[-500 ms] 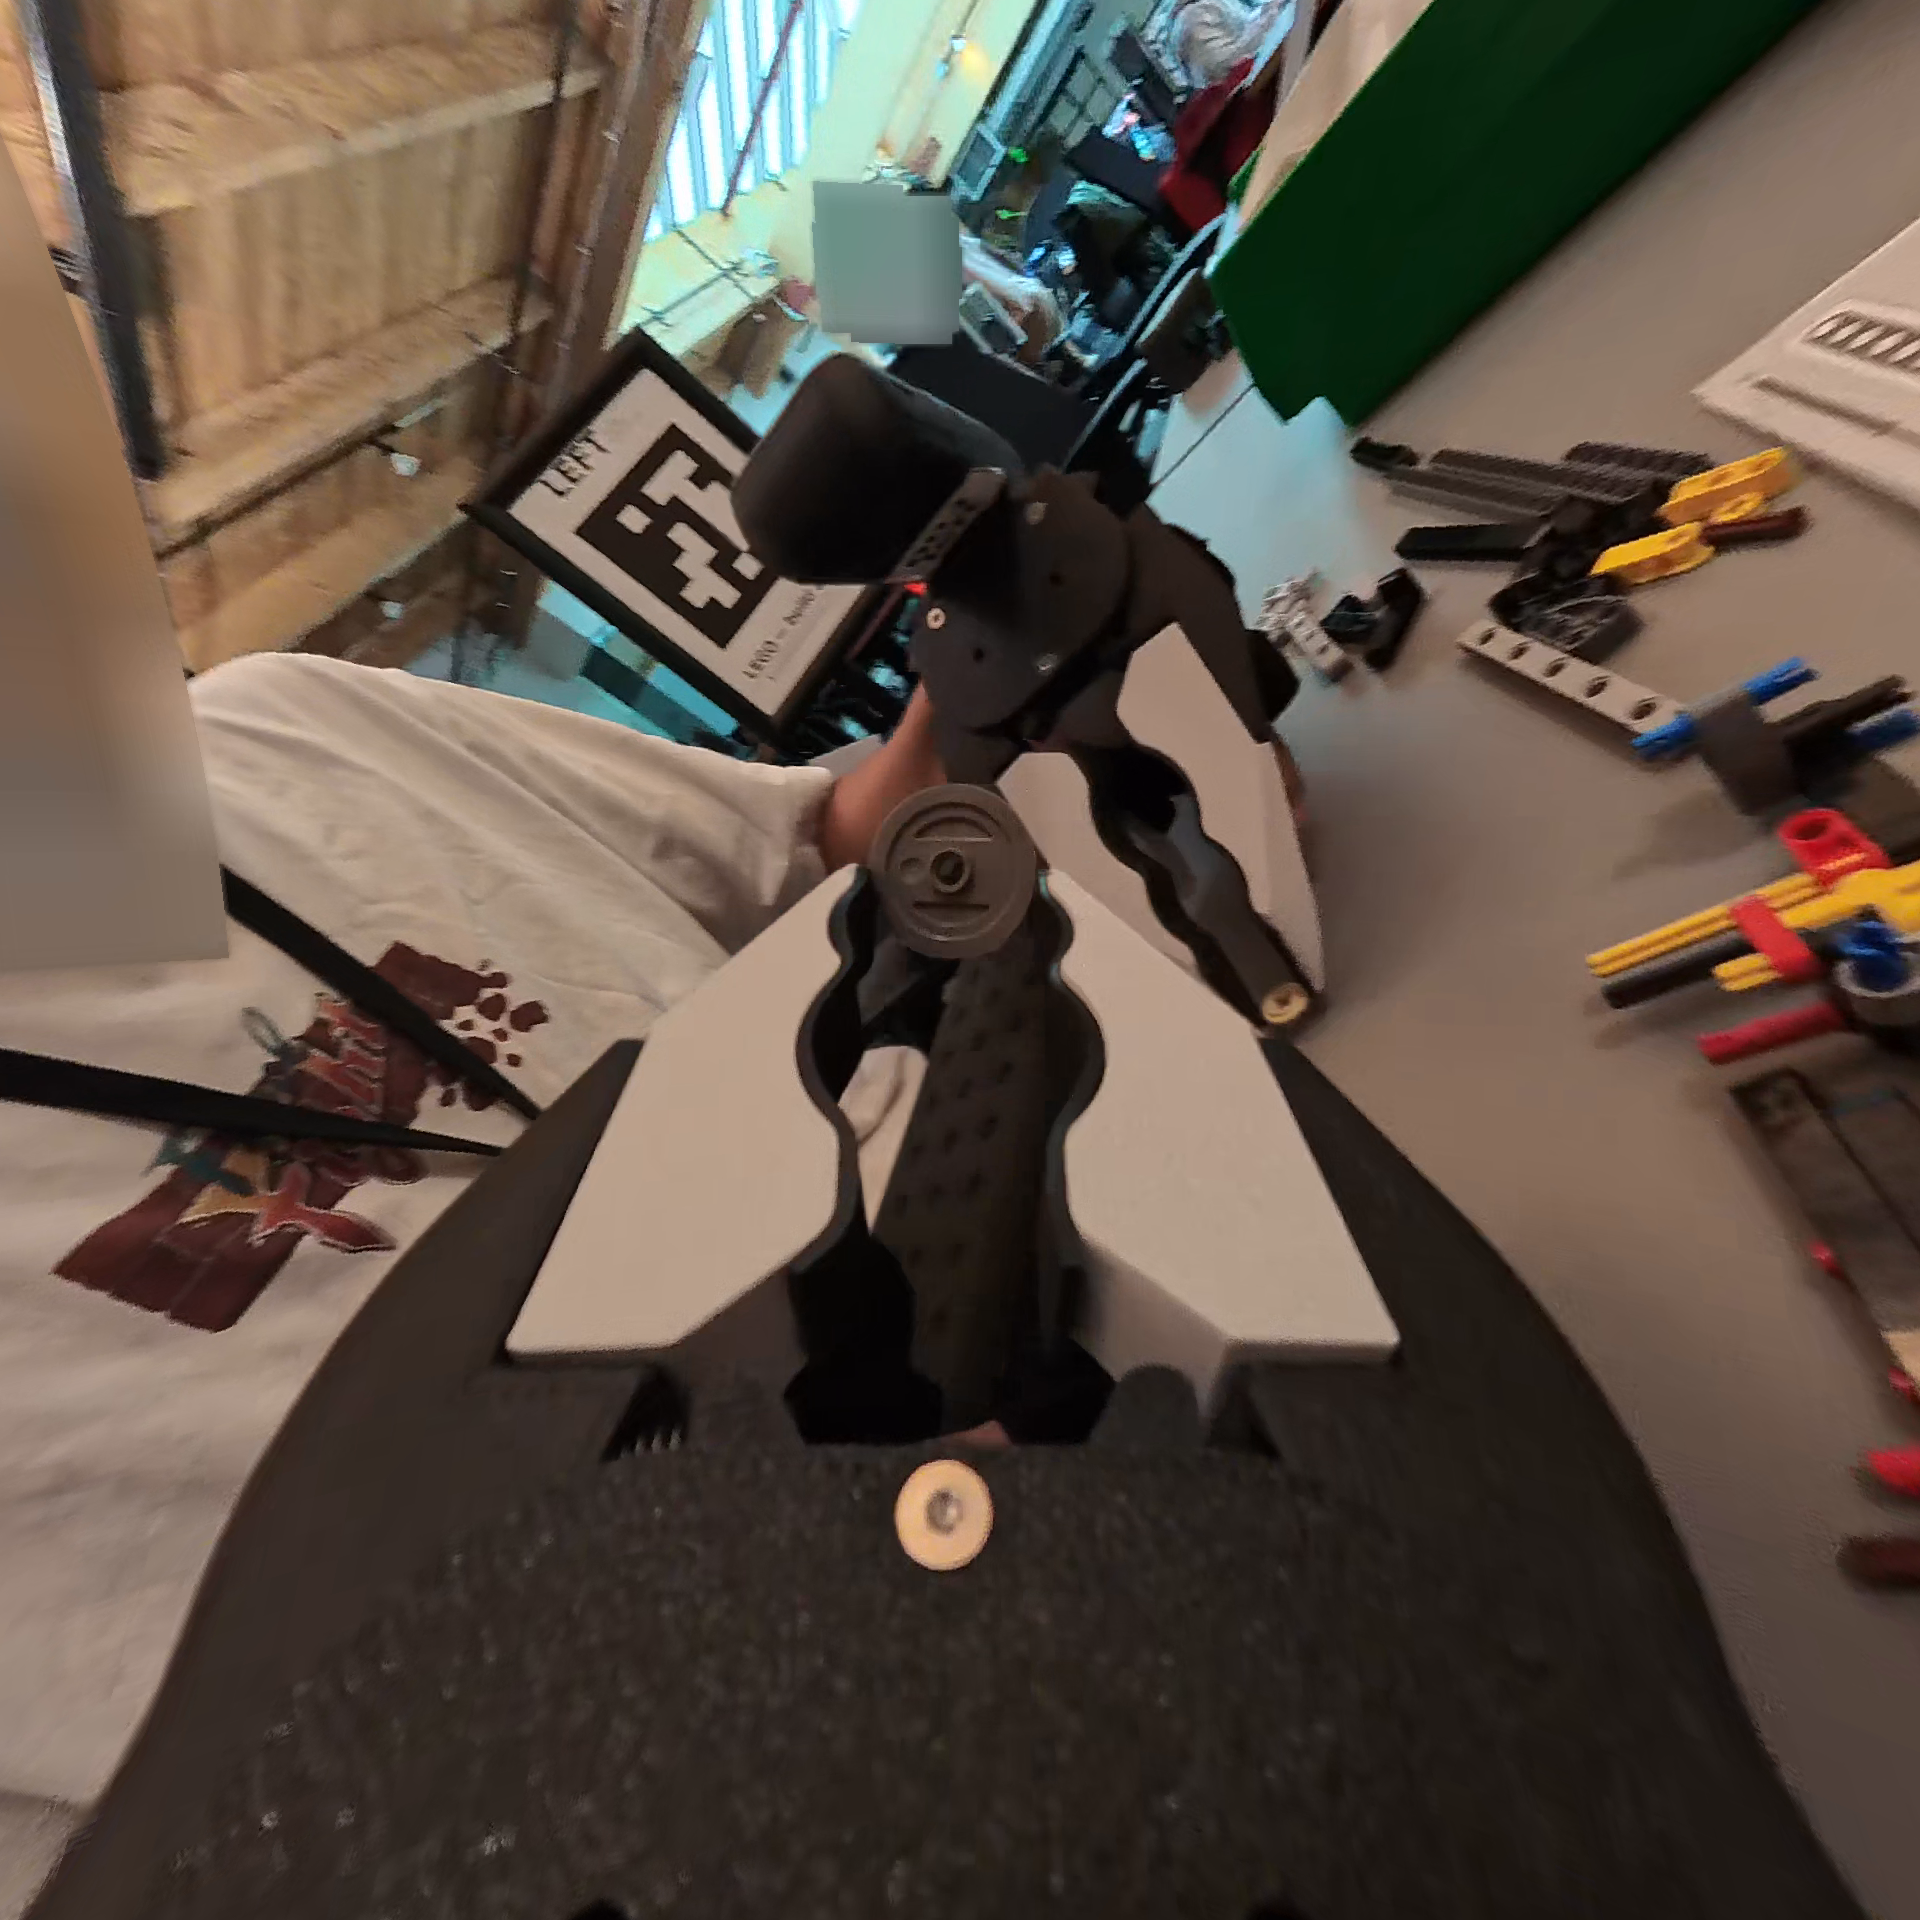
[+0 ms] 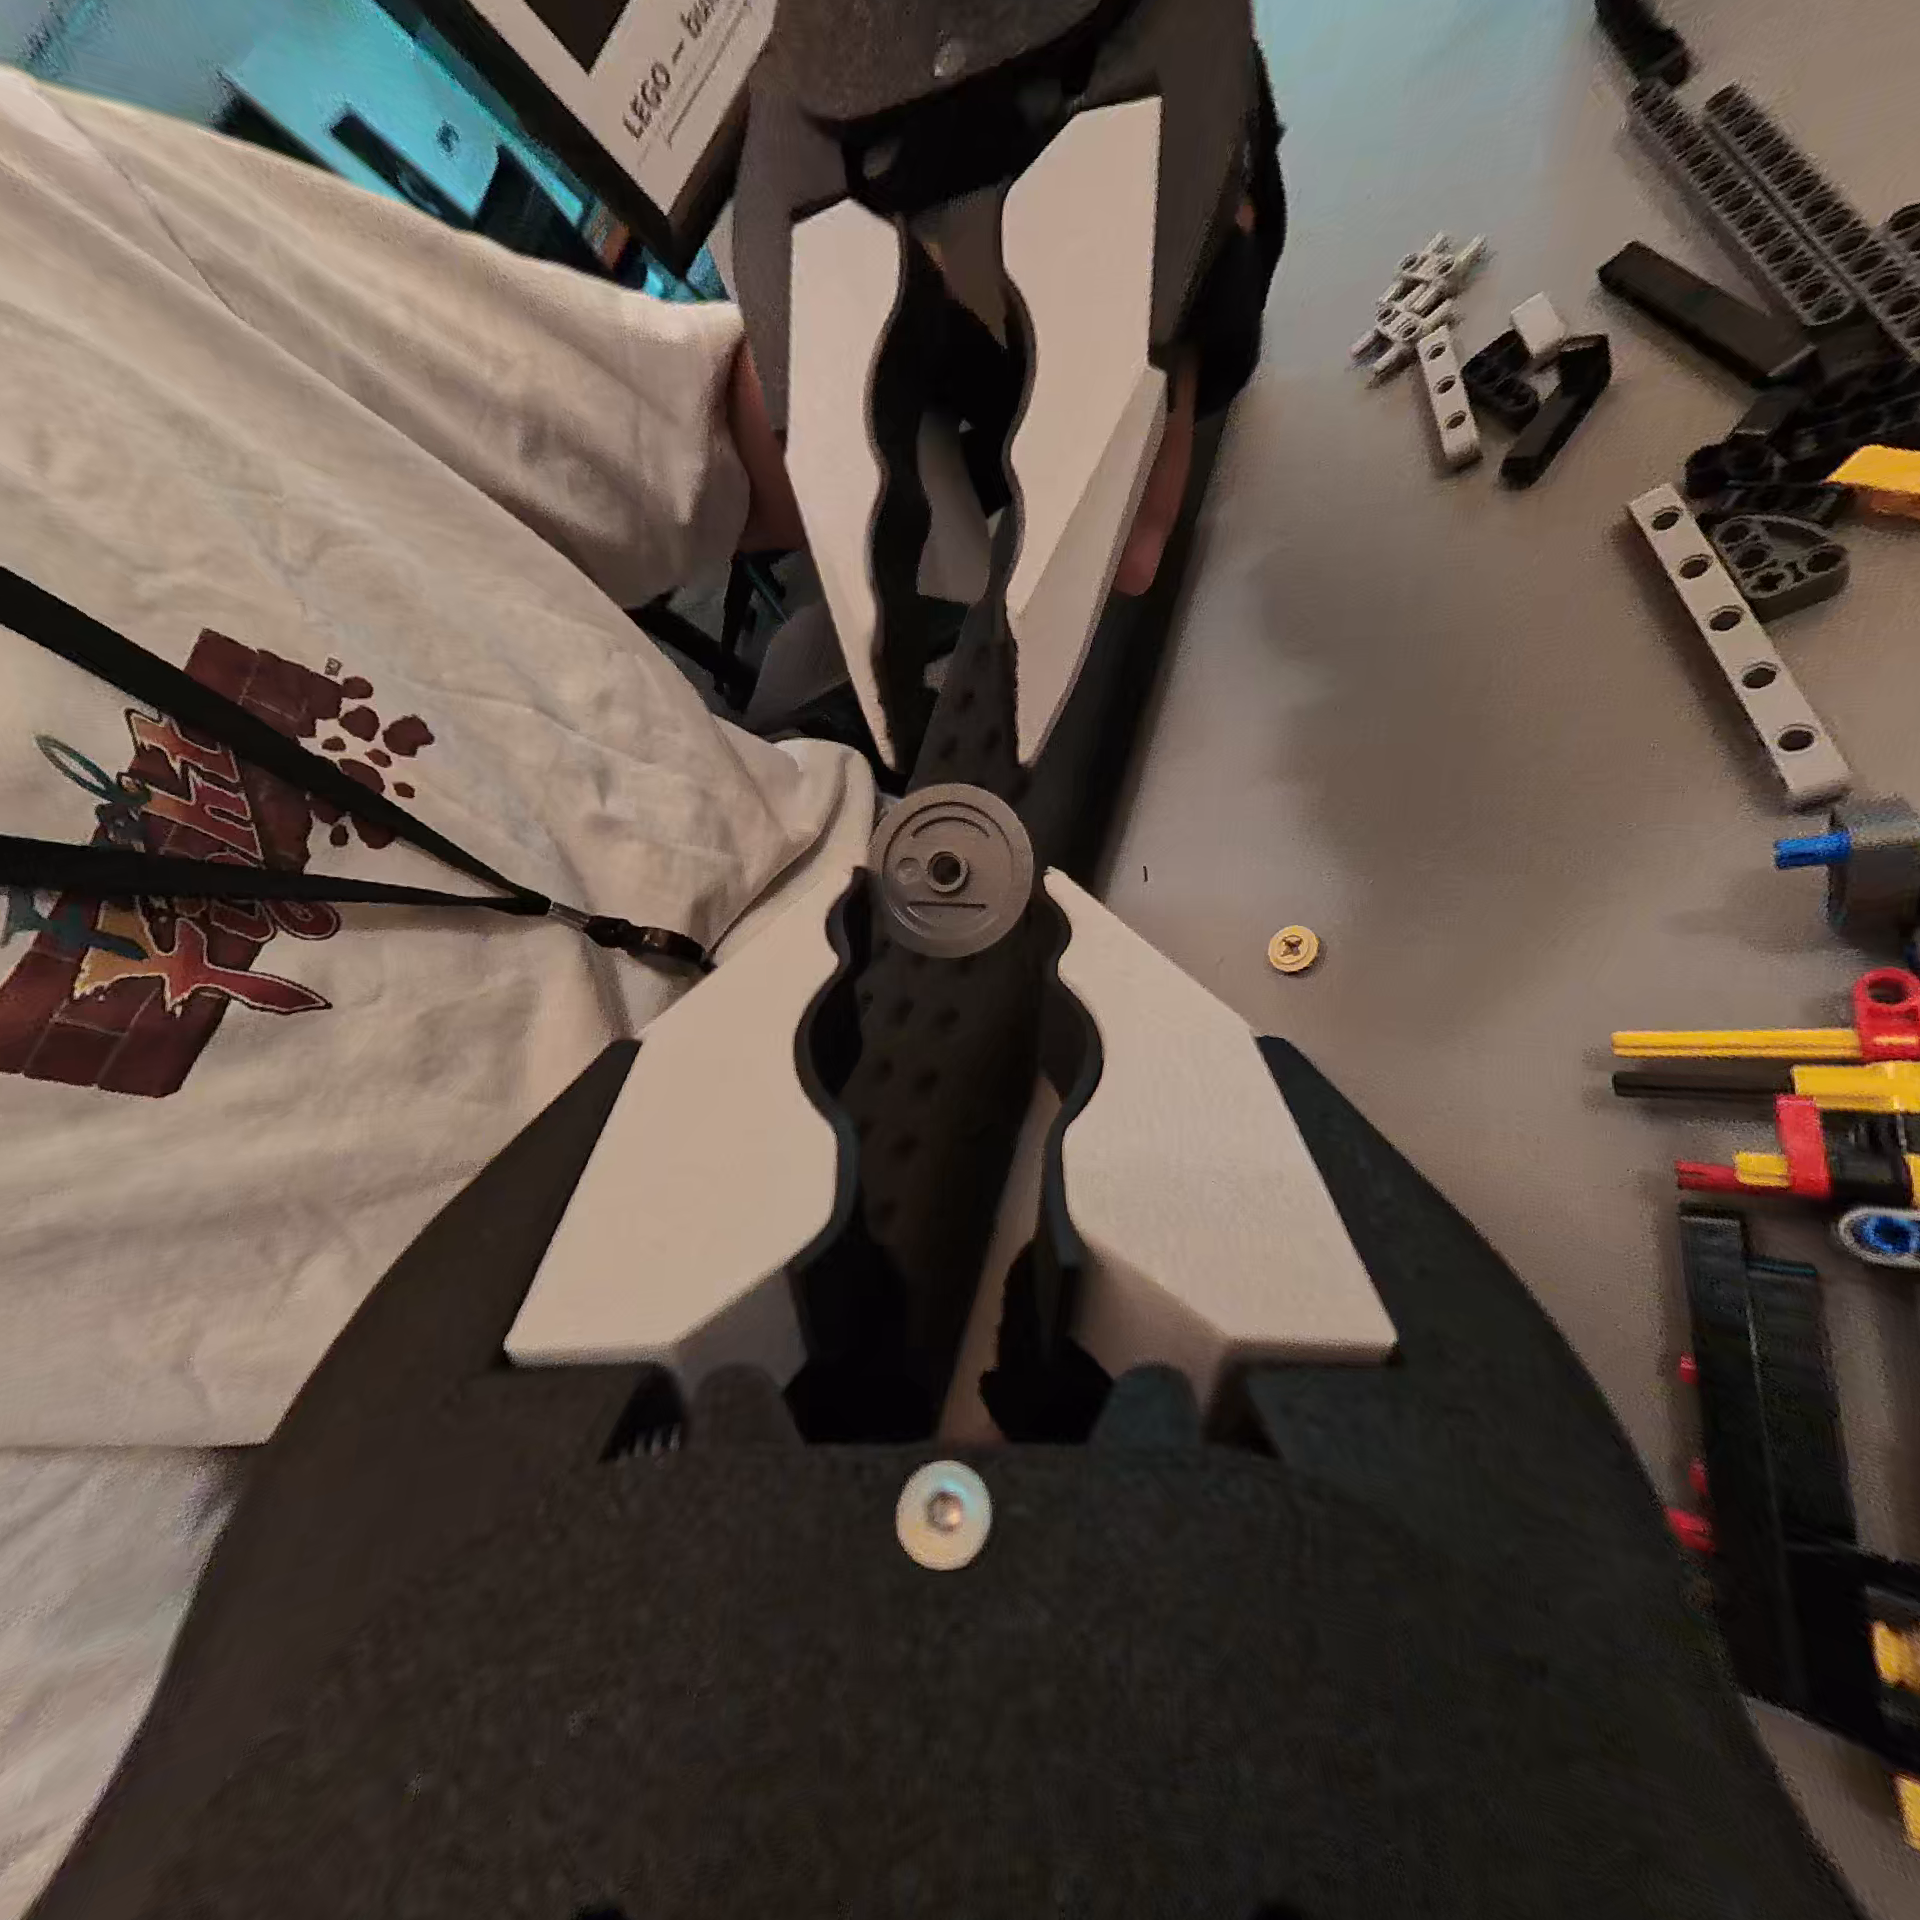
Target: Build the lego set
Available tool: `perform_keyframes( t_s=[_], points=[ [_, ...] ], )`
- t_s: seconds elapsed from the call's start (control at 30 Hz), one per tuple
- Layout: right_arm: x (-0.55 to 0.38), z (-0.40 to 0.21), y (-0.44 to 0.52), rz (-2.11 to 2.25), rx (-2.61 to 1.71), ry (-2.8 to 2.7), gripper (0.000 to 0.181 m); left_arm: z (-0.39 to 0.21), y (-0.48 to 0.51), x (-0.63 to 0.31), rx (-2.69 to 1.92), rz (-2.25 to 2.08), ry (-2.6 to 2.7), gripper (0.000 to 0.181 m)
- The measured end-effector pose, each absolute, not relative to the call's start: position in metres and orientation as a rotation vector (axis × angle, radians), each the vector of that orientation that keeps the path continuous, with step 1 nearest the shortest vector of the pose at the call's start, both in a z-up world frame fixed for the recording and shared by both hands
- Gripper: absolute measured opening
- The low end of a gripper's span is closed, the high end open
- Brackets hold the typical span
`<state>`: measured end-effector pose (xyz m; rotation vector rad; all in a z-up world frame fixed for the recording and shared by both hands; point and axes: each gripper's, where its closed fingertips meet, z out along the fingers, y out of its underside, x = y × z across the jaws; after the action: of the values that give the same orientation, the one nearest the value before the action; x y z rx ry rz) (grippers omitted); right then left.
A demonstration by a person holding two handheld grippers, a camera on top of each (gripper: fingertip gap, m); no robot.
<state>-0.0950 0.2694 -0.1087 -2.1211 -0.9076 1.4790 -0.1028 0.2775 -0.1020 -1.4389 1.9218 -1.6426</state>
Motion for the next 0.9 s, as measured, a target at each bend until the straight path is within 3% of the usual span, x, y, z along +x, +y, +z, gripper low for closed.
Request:
perform_keyframes(
  t_s=[0.43,0.9],
  points=[
    [-0.106,-0.111,0.270,1.456,-2.244,-1.083,0.028,-0.109,0.272,-0.102,-1.462,-1.739,1.823,0.008],
    [-0.103,-0.110,0.279,1.379,-2.315,-1.076,0.029,-0.108,0.279,-0.096,-1.467,-1.703,1.695,0.007]
  ],
)
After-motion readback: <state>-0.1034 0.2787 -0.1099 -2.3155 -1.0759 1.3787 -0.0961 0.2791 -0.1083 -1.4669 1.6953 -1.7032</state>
